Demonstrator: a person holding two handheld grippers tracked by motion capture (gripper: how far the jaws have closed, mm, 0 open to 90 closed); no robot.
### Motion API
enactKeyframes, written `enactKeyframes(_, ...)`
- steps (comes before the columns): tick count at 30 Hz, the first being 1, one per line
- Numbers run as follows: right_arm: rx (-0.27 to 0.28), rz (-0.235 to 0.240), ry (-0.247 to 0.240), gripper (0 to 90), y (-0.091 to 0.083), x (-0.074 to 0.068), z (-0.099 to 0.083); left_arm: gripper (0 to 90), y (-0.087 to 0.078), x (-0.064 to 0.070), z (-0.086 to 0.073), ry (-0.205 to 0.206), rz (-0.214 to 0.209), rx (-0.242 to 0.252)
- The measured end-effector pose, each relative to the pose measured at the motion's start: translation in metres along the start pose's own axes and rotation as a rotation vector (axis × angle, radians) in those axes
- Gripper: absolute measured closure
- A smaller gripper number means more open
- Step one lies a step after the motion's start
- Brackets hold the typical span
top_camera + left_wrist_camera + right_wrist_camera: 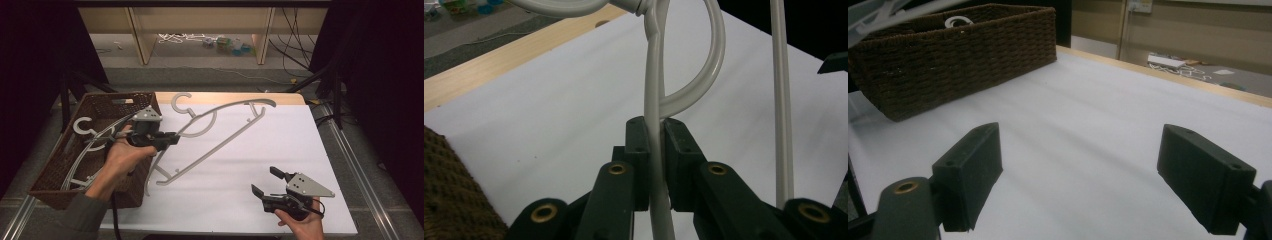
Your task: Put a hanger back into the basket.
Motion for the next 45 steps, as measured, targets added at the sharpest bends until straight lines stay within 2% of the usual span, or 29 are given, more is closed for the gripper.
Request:
enactKeyframes(5, -0.009, 0.005, 0.006, 18.9, -0.001, 0.000, 0.000, 81.7, -0.026, -0.019, 0.003, -0.007, 0.038, 0.015)
enactKeyframes(6, -0.014, -0.004, 0.004, 18.9, -0.001, 0.000, 0.000, 81.7, -0.030, -0.023, 0.002, -0.011, 0.053, 0.019)
enactKeyframes(8, -0.007, 0.007, 0.012, 18.9, 0.000, 0.000, 0.000, 81.7, -0.039, -0.031, 0.001, -0.012, 0.078, 0.020)
enactKeyframes(10, 0.000, -0.004, 0.000, 18.9, 0.000, 0.000, 0.000, 81.7, -0.047, -0.039, -0.002, -0.008, 0.109, 0.015)
enactKeyframes(15, -0.002, -0.005, 0.001, 18.9, 0.000, 0.000, 0.000, 81.8, -0.061, -0.058, -0.011, -0.026, 0.165, 0.004)
enactKeyframes(16, 0.009, 0.011, 0.010, 18.9, 0.002, -0.001, 0.000, 81.8, -0.066, -0.066, -0.016, -0.051, 0.172, 0.011)
enactKeyframes(17, 0.009, 0.011, 0.010, 18.9, 0.002, -0.001, 0.000, 81.8, -0.066, -0.066, -0.016, -0.051, 0.172, 0.011)
enactKeyframes(18, -0.031, -0.002, 0.002, 18.9, -0.001, 0.000, 0.000, 81.8, -0.072, -0.072, -0.020, -0.057, 0.184, 0.005)
enactKeyframes(19, -0.031, -0.002, 0.002, 18.9, -0.001, 0.000, 0.000, 81.8, -0.072, -0.072, -0.020, -0.057, 0.184, 0.005)
enactKeyframes(21, 0.007, 0.009, 0.015, 18.9, 0.002, -0.001, -0.001, 81.7, -0.078, -0.079, -0.025, -0.064, 0.202, 0.002)
enactKeyframes(22, -0.012, -0.003, 0.005, 18.9, 0.001, 0.000, 0.000, 81.8, -0.081, -0.082, -0.026, -0.071, 0.211, 0.003)
enactKeyframes(23, 0.009, 0.012, 0.016, 18.9, 0.003, -0.001, -0.001, 81.8, -0.084, -0.086, -0.028, -0.079, 0.219, 0.007)
enactKeyframes(24, 0.002, 0.010, 0.019, 18.9, 0.003, -0.001, -0.001, 81.8, -0.088, -0.090, -0.030, -0.089, 0.228, 0.011)
enactKeyframes(27, 0.003, 0.011, 0.019, 18.9, 0.003, -0.002, -0.001, 81.8, -0.097, -0.100, -0.034, -0.098, 0.258, 0.015)
enactKeyframes(28, -0.017, 0.001, 0.007, 18.9, 0.002, -0.001, -0.001, 81.8, -0.100, -0.104, -0.035, -0.091, 0.272, 0.010)
enactKeyframes(29, -0.017, 0.001, 0.007, 18.9, 0.002, -0.001, -0.001, 81.8, -0.101, -0.107, -0.036, -0.098, 0.278, 0.024)
enactKeyframes(30, -0.018, 0.000, 0.009, 18.9, 0.002, -0.001, -0.001, 81.8, -0.105, -0.113, -0.039, -0.079, 0.299, 0.008)
enactKeyframes(31, -0.019, 0.000, 0.008, 18.9, 0.002, -0.001, -0.001, 81.8, -0.108, -0.115, -0.040, -0.079, 0.310, -0.010)
enactKeyframes(32, -0.019, 0.000, 0.008, 18.9, 0.003, -0.001, -0.001, 81.8, -0.108, -0.118, -0.042, -0.103, 0.313, -0.014)
enactKeyframes(33, -0.019, 0.000, 0.007, 18.9, 0.003, -0.001, -0.001, 81.8, -0.110, -0.123, -0.045, -0.103, 0.321, -0.029)
enactKeyframes(34, -0.015, 0.005, 0.008, 18.9, 0.003, -0.001, -0.001, 81.8, -0.111, -0.126, -0.047, -0.118, 0.335, -0.023)
enactKeyframes(36, -0.012, 0.000, 0.010, 18.9, 0.003, -0.001, -0.001, 81.8, -0.114, -0.132, -0.050, -0.104, 0.342, -0.043)
enactKeyframes(38, -0.012, 0.000, 0.010, 18.9, 0.003, -0.001, -0.001, 81.8, -0.113, -0.138, -0.054, -0.147, 0.359, -0.002)
enactKeyframes(39, -0.017, 0.002, 0.009, 18.9, 0.003, -0.001, -0.001, 81.8, -0.115, -0.141, -0.055, -0.133, 0.360, -0.016)
enactKeyframes(41, -0.011, -0.002, 0.011, 18.9, 0.003, 0.000, -0.002, 81.8, -0.116, -0.146, -0.059, -0.155, 0.386, 0.004)
enactKeyframes(45, -0.014, -0.005, 0.012, 18.8, 0.003, 0.000, -0.002, 81.8, -0.122, -0.157, -0.066, -0.160, 0.408, -0.009)
Point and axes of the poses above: each handheld gripper's, and its own axes: y roughly forward along the jaws, z roughly out of its top, x roughly to its right, the point moved 3 cm from there along y, roughly forward along the jaws, and after that the axes turned 2 degrees about x, right-handed, at the moved point
